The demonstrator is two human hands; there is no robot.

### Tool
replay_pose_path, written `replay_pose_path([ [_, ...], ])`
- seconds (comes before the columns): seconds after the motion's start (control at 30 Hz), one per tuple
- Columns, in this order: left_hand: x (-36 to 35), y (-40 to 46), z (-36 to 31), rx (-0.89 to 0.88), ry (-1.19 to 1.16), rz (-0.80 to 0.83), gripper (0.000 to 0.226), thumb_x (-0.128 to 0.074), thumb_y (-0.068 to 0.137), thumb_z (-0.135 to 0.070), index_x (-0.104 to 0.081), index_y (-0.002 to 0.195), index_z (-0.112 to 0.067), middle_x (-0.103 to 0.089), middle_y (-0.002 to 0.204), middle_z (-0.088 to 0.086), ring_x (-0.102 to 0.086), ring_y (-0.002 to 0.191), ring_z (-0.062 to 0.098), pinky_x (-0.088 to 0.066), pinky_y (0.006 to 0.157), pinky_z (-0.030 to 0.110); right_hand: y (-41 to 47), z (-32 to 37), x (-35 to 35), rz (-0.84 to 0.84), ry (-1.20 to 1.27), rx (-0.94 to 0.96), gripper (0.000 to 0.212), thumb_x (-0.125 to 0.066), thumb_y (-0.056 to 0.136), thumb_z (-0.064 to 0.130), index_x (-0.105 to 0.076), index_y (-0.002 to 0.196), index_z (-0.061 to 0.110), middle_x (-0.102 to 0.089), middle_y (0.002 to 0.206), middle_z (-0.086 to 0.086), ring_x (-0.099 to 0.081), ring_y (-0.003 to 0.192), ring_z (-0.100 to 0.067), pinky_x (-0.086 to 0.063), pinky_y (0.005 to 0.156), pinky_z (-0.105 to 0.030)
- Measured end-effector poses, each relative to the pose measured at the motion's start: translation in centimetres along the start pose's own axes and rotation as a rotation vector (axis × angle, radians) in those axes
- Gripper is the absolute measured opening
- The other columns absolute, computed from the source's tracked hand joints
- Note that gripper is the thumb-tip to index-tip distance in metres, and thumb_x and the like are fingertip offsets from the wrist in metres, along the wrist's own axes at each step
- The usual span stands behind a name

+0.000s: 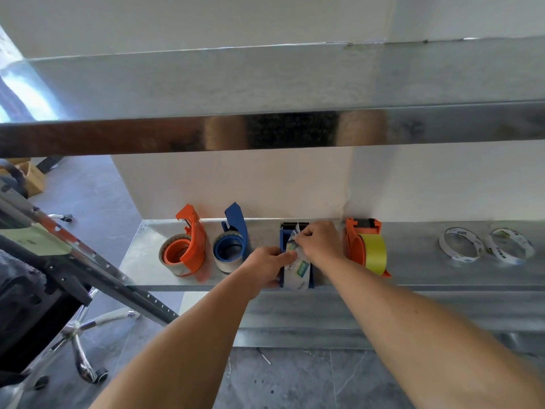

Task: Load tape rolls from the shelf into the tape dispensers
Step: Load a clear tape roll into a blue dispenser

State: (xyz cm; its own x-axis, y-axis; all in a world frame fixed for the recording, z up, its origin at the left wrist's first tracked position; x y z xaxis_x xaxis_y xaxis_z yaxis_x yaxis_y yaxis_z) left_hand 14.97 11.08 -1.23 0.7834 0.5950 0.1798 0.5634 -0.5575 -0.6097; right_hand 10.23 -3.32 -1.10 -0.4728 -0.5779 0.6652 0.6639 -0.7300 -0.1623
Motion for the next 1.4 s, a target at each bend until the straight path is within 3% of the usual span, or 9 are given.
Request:
replay_pose_path([
  [0.07, -0.1, -0.1, -0.1, 0.024, -0.064, 0.042, 0.030, -0.062, 0.097, -0.032, -0.063, 0.114, -0.007, -0.073, 0.109, 0.011, -0.071, 0.098, 0.023, -0.058, 0.081, 0.036, 0.1, -0.3, -0.2, 0.003, 0.009, -0.035, 0.015, -0.070, 0.086, 0.023, -0.075, 0.082, 0.009, -0.064, 0.100, -0.007, -0.060, 0.079, -0.013, -0.029, 0.050, -0.014],
  [0.2, 0.2, 0.2, 0.0, 0.031, -0.078, 0.073, 0.032, -0.064, 0.096, -0.027, -0.061, 0.117, -0.004, -0.071, 0.113, 0.015, -0.068, 0.106, 0.027, -0.053, 0.097, 0.044, 0.2, -0.4, 0.0, 0.021, 0.048, -0.081, 0.017, -0.067, 0.086, 0.014, -0.067, 0.070, 0.007, -0.066, 0.086, -0.009, -0.057, 0.069, -0.012, -0.033, 0.048, -0.017],
  [0.3, 0.3, 0.3, 0.1, 0.040, -0.085, 0.092, 0.031, -0.065, 0.095, -0.025, -0.061, 0.119, -0.006, -0.069, 0.115, 0.013, -0.066, 0.108, 0.028, -0.051, 0.100, 0.044, 0.4, -0.5, 0.1, 0.026, 0.070, -0.126, 0.015, -0.065, 0.087, 0.012, -0.070, 0.078, 0.002, -0.068, 0.085, -0.011, -0.060, 0.071, -0.014, -0.043, 0.052, -0.021],
  [0.6, 0.3, -0.2, -0.2, 0.062, -0.147, 0.153, 0.026, -0.063, 0.097, -0.019, -0.060, 0.121, -0.012, -0.071, 0.109, 0.005, -0.069, 0.095, 0.018, -0.053, 0.071, 0.028, 0.6, -1.3, 1.0, 0.036, 0.120, -0.187, 0.008, -0.068, 0.088, 0.012, -0.073, 0.090, 0.005, -0.068, 0.091, -0.008, -0.055, 0.071, -0.011, -0.037, 0.051, -0.020],
  [0.97, 0.3, -0.6, -0.4, 0.006, -0.134, 0.155, 0.017, -0.060, 0.098, -0.016, -0.062, 0.114, -0.010, -0.071, 0.108, 0.007, -0.069, 0.096, 0.018, -0.056, 0.083, 0.032, 0.6, -0.6, 1.5, -0.032, 0.068, -0.109, 0.013, -0.071, 0.086, 0.015, -0.075, 0.096, 0.007, -0.069, 0.100, -0.008, -0.056, 0.082, -0.015, -0.042, 0.072, -0.025],
  [1.13, 0.5, -0.7, -0.6, -0.017, -0.115, 0.148, 0.016, -0.060, 0.098, -0.015, -0.062, 0.114, -0.011, -0.068, 0.119, 0.011, -0.066, 0.109, 0.024, -0.052, 0.100, 0.043, 0.4, -0.6, 1.7, -0.063, 0.148, -0.171, 0.014, -0.067, 0.089, 0.014, -0.075, 0.099, 0.007, -0.068, 0.095, -0.006, -0.053, 0.076, -0.012, -0.036, 0.053, -0.020],
  [1.23, 0.6, -0.7, -0.3, -0.037, -0.141, 0.144, 0.008, -0.058, 0.099, -0.013, -0.063, 0.104, -0.015, -0.067, 0.117, 0.011, -0.065, 0.107, 0.023, -0.052, 0.101, 0.042, 0.2, -0.3, 1.8, -0.073, 0.169, -0.130, 0.008, -0.067, 0.089, 0.012, -0.074, 0.086, 0.010, -0.065, 0.086, -0.002, -0.056, 0.074, -0.012, -0.035, 0.051, -0.018],
  [1.3, 0.8, -0.6, 0.0, -0.045, -0.135, 0.136, 0.008, -0.057, 0.099, -0.012, -0.063, 0.105, -0.014, -0.066, 0.118, 0.013, -0.065, 0.108, 0.024, -0.052, 0.101, 0.042, 0.1, 0.0, 2.2, -0.054, 0.143, -0.034, 0.012, -0.067, 0.088, 0.012, -0.072, 0.078, 0.011, -0.064, 0.087, -0.001, -0.060, 0.083, -0.015, -0.036, 0.055, -0.016],
  [1.4, 1.0, -0.5, 0.0, -0.051, -0.148, 0.146, 0.010, -0.057, 0.099, -0.011, -0.062, 0.108, -0.011, -0.065, 0.121, 0.016, -0.065, 0.110, 0.026, -0.052, 0.101, 0.044, -0.2, 0.1, 2.8, -0.024, 0.030, 0.072, 0.013, -0.065, 0.090, 0.017, -0.073, 0.086, 0.008, -0.055, 0.107, -0.001, -0.049, 0.092, -0.009, -0.036, 0.072, -0.019],
])
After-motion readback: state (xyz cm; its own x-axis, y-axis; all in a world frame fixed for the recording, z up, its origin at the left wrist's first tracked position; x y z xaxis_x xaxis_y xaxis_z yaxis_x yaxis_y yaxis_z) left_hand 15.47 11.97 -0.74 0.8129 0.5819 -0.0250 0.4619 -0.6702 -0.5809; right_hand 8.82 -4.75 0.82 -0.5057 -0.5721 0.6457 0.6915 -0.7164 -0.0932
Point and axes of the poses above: each hand's wrist, its own y-axis towards the middle knuckle, its own x-axis out of the back of the hand, z = x × y, the point moved 4 cm from there along y, towards the middle knuckle
